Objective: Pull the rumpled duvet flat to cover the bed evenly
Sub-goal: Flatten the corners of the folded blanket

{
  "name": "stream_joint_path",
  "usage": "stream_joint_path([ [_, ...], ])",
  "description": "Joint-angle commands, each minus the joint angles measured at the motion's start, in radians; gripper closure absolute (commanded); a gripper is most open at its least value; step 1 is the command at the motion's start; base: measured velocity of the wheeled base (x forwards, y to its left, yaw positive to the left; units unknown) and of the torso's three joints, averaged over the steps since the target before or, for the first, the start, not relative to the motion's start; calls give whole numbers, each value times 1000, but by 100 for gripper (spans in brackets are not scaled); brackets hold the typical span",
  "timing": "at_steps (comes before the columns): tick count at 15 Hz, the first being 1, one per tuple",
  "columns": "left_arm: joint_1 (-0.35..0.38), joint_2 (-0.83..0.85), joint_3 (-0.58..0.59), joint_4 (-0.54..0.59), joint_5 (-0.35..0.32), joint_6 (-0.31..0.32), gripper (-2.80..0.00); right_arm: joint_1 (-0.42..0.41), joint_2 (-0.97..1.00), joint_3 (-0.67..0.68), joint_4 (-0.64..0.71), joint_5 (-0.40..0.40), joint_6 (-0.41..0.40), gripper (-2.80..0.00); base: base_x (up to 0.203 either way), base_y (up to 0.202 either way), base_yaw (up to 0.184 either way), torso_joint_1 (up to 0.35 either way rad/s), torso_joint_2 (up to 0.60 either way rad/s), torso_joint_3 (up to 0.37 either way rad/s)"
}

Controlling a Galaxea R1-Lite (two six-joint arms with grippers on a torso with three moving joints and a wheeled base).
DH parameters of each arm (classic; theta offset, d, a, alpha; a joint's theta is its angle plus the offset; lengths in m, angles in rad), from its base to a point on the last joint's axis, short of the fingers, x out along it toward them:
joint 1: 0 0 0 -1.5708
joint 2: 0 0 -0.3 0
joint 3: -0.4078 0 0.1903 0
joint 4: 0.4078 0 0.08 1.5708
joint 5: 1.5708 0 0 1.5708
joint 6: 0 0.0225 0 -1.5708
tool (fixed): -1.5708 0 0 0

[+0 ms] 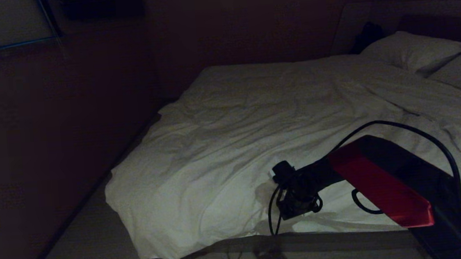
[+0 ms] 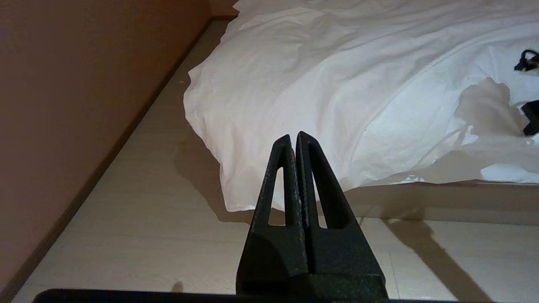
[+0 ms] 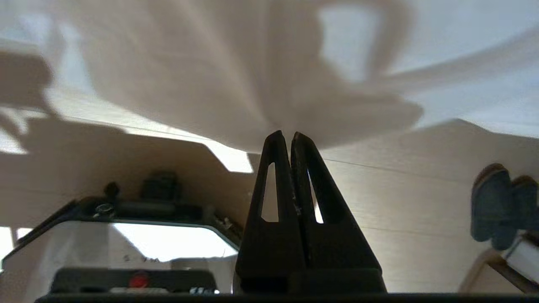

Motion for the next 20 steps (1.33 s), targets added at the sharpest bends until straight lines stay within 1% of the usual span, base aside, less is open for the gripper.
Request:
stream_joint_path([
  [1,0,0,0,2,0,0,0,1,-48,7,8,40,8,0,0,0,0,0,0,0],
  [4,0,0,0,0,0,0,0,2,-109,24,5,74,28,0,0,0,0,0,0,0],
  [7,0,0,0,1,0,0,0,8,-116,29,8,114,113,0,0,0,0,0,0,0],
  [8,0,0,0,2,0,0,0,9,-114,39,7,116,110,0,0,0,0,0,0,0],
  [10,0,0,0,1,0,0,0,8,-110,65,-3,116,76,0,0,0,0,0,0,0],
  [11,2,0,0,0,0,0,0,8,-107,80,-27,115,31,0,0,0,0,0,0,0],
  [12,0,0,0,0,0,1,0,7,-103,94,-67,111,6,-280,0,0,0,0,0,0],
  [13,0,0,0,0,0,1,0,7,-96,100,-88,106,-12,-280,0,0,0,0,0,0],
  [18,0,0,0,2,0,0,0,4,-65,69,-105,98,-38,-280,0,0,0,0,0,0],
  [20,0,0,0,0,0,0,0,4,-33,28,-113,55,-37,-280,0,0,0,0,0,0],
])
